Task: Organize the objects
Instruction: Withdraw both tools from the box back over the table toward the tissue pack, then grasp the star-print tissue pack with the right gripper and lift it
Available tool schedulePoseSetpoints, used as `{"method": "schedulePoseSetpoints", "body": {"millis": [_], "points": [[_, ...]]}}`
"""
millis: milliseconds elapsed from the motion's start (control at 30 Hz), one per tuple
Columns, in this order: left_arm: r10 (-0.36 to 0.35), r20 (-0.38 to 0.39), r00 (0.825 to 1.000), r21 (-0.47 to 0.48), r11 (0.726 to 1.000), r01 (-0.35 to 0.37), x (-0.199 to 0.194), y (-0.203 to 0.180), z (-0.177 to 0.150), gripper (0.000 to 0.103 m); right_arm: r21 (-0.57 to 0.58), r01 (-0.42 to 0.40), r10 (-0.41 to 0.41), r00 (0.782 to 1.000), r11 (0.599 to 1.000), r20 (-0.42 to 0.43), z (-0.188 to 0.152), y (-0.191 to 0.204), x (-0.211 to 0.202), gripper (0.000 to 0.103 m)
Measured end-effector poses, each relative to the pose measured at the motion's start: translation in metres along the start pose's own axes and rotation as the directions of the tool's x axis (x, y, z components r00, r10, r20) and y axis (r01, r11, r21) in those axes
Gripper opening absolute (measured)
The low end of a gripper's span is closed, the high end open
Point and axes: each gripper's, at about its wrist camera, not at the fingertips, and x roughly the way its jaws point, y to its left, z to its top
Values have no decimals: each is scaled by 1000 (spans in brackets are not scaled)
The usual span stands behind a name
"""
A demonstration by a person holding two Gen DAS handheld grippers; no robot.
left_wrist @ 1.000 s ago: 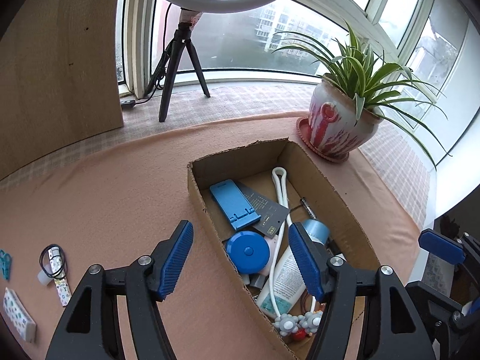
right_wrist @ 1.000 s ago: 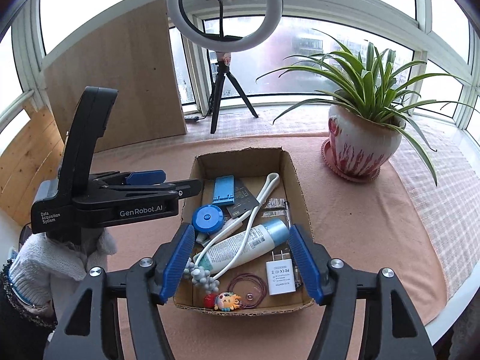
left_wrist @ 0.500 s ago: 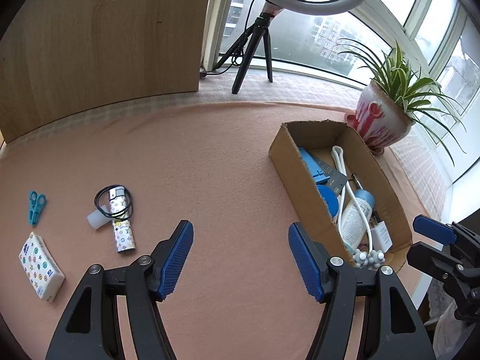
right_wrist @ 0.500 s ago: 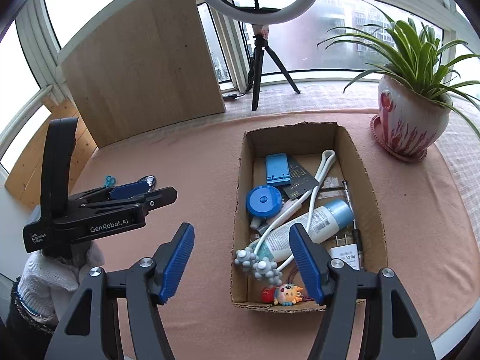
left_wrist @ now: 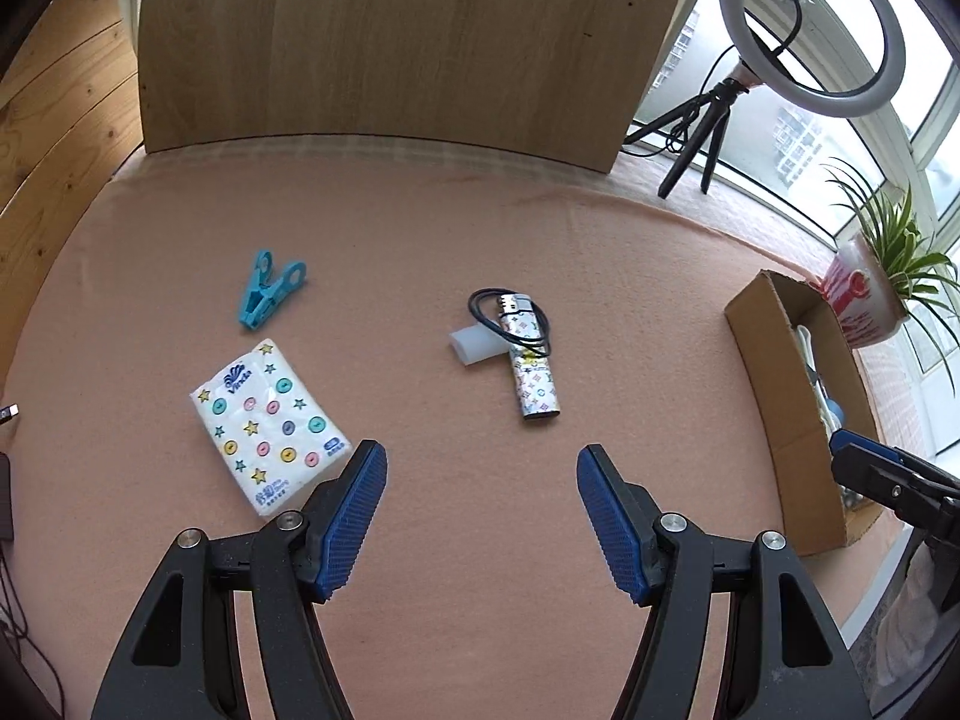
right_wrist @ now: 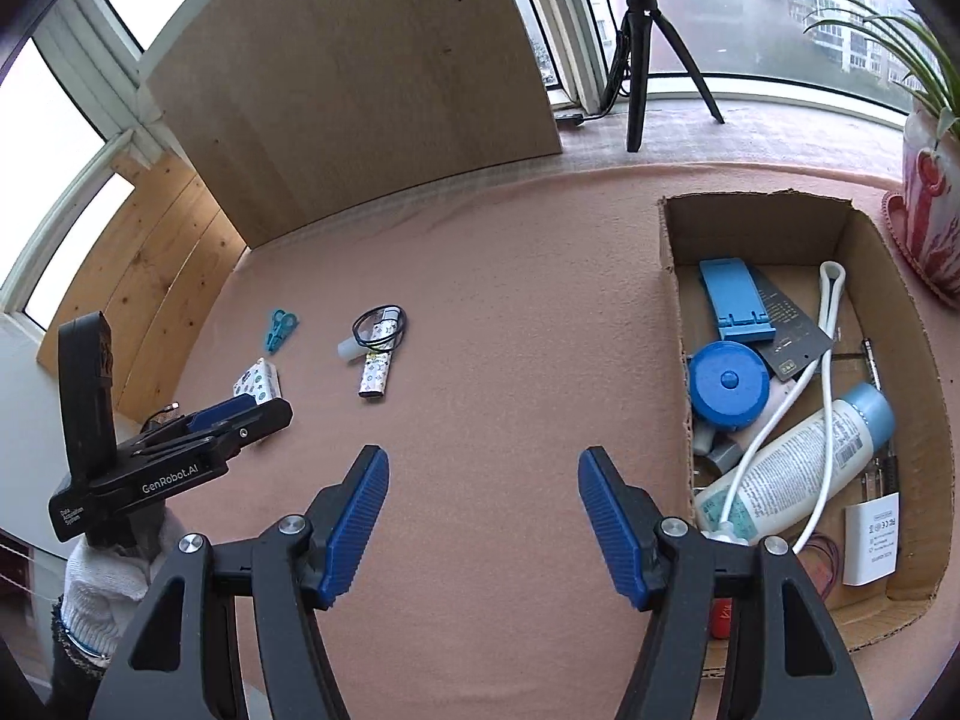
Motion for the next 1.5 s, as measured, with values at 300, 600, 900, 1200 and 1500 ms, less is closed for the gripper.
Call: {"method": "schedulePoseSetpoints", "body": {"millis": [300,600,900,1200,1500], "points": [[23,-5,1000,-83,996,-23,-11,67,-16,70,-74,-130,123,989,989,-85,22,68,48,62],[-4,-12,1000,-120,993,3,-3,99,-19,71,-78,-234,211,951,969,-224,36,129,122,62],[-68,-14,998,-147,987,65,7,112,-13,71,-63,-255,226,927,965,-300,40,163,178,49],[-100,-64,993,-110,990,92,21,106,-12,53,-37,-273,243,902,961,-356,35,171,204,26],[-103,-52,993,-62,993,100,12,87,-20,52,-32,-273,247,909,962,-336,25,164,188,23]]}}
